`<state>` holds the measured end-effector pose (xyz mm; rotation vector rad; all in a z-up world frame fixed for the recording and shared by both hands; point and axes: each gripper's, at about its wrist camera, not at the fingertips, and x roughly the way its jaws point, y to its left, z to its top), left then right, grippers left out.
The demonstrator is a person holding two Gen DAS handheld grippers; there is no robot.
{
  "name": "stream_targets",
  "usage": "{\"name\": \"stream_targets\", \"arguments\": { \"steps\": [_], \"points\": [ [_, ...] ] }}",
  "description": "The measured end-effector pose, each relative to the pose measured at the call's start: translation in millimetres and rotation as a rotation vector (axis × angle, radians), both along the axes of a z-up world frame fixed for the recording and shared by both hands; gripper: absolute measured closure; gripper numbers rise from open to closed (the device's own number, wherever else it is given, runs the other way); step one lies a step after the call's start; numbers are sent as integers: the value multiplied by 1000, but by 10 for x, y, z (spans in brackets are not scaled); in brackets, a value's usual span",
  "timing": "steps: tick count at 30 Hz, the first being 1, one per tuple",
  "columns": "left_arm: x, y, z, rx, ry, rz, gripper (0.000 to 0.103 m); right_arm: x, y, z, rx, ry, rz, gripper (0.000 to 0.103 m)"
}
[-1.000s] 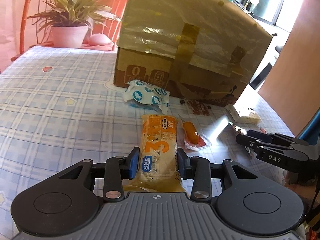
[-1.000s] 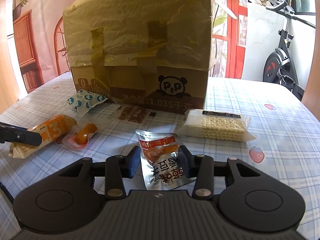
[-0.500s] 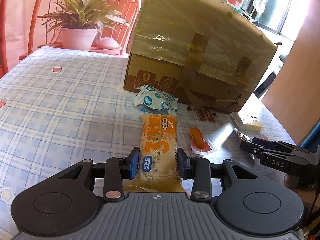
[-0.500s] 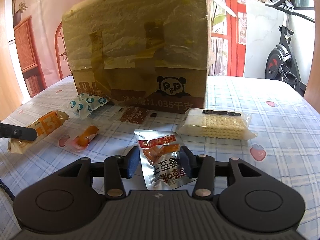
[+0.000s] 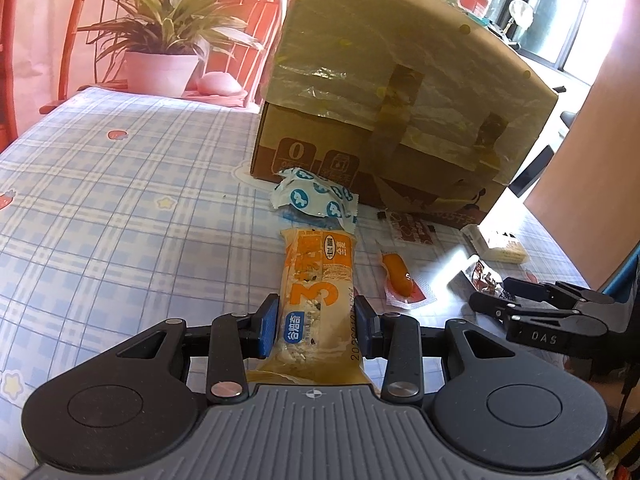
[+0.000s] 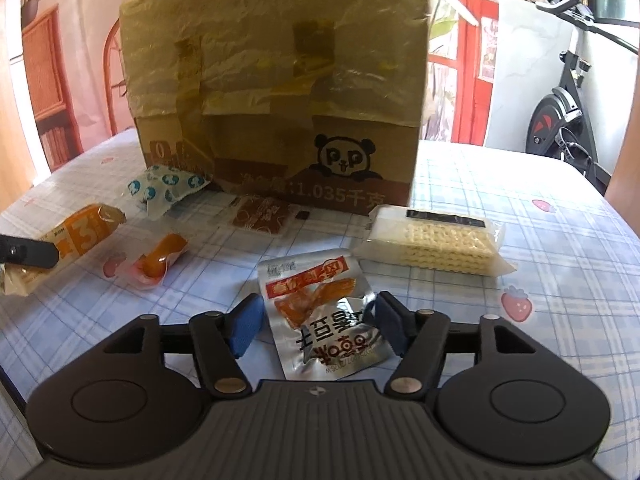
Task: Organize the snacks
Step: 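Lift the bread roll and silver packet off the table with both grippers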
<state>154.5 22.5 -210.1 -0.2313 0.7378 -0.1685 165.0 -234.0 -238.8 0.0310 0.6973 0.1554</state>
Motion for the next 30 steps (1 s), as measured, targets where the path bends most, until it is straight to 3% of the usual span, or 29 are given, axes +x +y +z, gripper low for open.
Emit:
{"name": "stream_targets", "arguments": {
  "steps": [8,14,15,23,24,25,30],
  "points": [
    [-1,-7,-5,0,1,1,62,8,16,-1,-14,2,1,34],
    [-13,2,23,-1,-11,2,62,-22,-76,22,32,-20,-23,55],
    [-15,5,28,-2,-12,3,62,-34,-100,26,41,-23,-36,68],
    [-43,-6,58,-1,-20,-2,62,-123,-137,86,74,-66,-54,80],
    [-42,-6,62,0,-21,-1,62,-136,-142,97,78,-73,-56,85],
    [-44,-4,64,-1,-22,0,62,-154,-152,109,83,-82,-63,103],
    [-44,-3,65,-4,-22,-2,62,-242,-179,134,96,-89,-68,103]
  ]
}}
